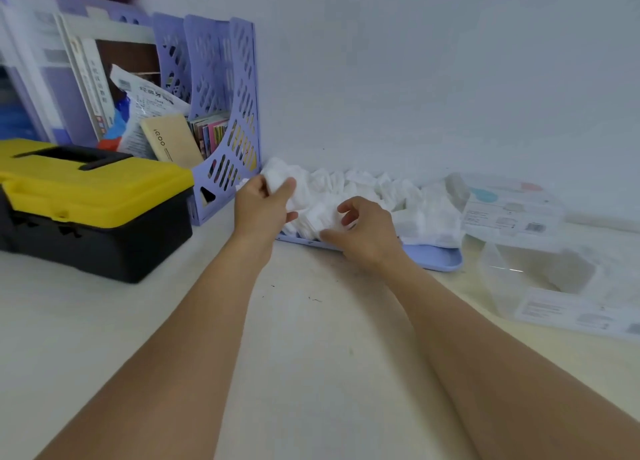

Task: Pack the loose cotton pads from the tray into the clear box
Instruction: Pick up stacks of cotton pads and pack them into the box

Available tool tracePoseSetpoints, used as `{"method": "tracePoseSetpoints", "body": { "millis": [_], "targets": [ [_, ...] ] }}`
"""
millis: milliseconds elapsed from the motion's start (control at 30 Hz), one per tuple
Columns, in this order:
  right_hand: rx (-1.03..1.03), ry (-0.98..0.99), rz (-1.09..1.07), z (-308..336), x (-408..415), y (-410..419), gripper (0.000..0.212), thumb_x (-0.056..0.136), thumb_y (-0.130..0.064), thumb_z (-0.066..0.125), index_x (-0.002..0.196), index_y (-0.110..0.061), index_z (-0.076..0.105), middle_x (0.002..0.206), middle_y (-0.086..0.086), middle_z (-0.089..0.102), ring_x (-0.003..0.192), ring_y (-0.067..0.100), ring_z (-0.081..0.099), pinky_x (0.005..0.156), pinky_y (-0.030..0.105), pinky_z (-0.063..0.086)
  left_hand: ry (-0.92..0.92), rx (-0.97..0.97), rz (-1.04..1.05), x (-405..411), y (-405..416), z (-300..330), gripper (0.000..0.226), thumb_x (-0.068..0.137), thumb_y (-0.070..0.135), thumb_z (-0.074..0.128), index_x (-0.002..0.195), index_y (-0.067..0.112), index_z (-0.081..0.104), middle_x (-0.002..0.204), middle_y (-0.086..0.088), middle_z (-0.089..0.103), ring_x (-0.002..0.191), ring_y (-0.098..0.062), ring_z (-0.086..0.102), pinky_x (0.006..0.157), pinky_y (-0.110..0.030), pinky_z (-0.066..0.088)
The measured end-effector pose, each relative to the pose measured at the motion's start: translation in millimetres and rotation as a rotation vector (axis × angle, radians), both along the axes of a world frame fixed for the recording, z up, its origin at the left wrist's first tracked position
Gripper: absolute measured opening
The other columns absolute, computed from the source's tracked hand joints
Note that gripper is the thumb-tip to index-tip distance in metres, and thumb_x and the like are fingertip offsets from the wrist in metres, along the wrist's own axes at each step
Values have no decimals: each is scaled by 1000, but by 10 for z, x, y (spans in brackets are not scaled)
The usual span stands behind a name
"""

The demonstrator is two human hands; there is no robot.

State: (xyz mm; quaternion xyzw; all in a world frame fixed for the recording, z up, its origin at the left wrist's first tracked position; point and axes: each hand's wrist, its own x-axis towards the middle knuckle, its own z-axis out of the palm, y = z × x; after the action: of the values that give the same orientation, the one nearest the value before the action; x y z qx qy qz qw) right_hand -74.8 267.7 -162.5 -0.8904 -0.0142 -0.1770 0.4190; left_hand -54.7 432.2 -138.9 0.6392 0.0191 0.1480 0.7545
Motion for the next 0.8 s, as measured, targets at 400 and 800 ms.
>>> {"method": "tracePoseSetpoints", "body": {
  "millis": [400, 800],
  "targets": [
    [-300, -17, 69, 5, 17, 56, 61, 87, -41, 72, 142, -30, 49, 104, -1, 50, 98, 20, 58, 77, 30, 42, 119, -67, -163, -40, -98, -3, 30, 100, 22, 61, 121, 2, 57, 125, -19, 64, 87, -35, 75, 61, -33, 62],
    [-82, -74, 28, -75, -32, -116, 35, 76, -30, 72, 107, -26, 56, 96, -1, 63, 81, 16, 62, 69, 35, 53, 116, 3, -120, 4, -141, -62, 28, 100, 21, 57, 122, 3, 54, 132, -21, 57, 103, -32, 70, 62, -34, 63]
  ]
}}
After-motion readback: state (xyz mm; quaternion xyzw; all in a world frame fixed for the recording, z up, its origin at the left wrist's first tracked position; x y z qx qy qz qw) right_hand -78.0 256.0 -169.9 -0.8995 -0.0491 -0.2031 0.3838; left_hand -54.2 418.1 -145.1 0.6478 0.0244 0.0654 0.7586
